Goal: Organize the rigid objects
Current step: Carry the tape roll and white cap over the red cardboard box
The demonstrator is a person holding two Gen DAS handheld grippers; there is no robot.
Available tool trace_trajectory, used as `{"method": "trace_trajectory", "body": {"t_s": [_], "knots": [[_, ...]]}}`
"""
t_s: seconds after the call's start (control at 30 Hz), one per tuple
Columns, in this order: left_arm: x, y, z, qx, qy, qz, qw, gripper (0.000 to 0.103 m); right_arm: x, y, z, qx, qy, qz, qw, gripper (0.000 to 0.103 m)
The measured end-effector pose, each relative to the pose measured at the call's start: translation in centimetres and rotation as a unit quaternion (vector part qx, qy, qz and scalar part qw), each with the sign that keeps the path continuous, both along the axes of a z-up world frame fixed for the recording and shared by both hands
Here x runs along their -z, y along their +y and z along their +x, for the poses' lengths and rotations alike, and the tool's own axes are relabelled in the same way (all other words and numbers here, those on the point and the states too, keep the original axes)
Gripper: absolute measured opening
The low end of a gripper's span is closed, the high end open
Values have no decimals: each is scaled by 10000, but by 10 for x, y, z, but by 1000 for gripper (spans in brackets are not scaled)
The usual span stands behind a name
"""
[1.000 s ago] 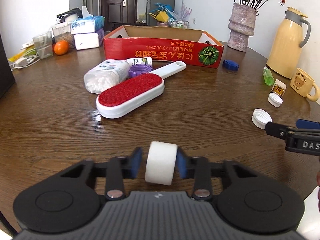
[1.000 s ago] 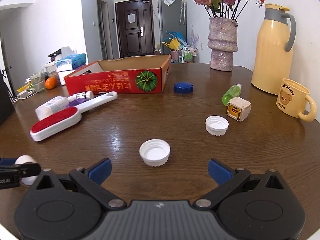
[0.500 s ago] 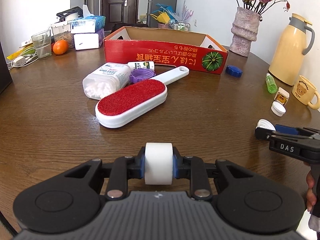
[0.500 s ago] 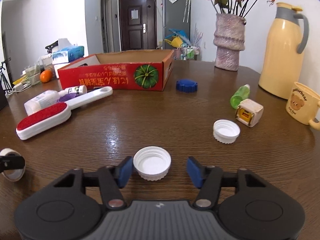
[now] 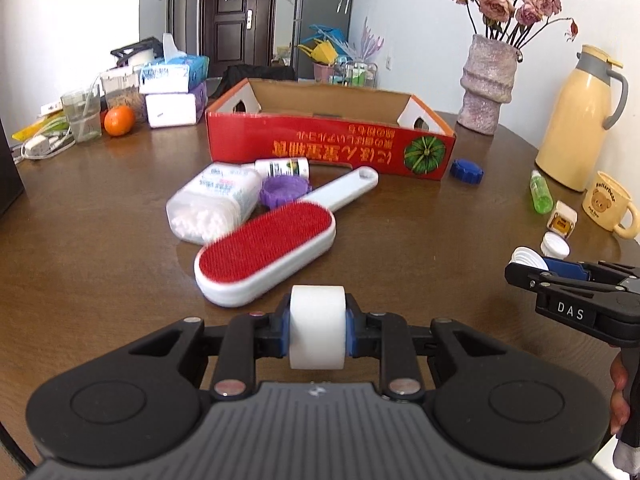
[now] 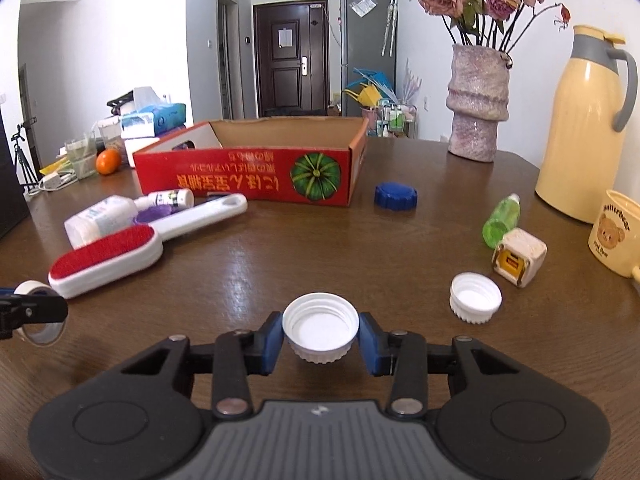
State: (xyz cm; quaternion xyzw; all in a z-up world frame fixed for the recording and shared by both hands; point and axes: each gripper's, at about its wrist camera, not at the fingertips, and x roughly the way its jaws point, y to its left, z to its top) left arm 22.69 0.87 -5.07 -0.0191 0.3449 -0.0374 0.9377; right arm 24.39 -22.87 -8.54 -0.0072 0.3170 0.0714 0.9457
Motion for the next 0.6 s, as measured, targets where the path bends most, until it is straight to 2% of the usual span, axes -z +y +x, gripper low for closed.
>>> {"method": "trace_trajectory", "body": {"t_s": [0.6], "knots": [[-60, 17, 54, -114, -690, -26, 9975, 25, -52, 37, 43, -236, -555, 144, 9981, 39]]}}
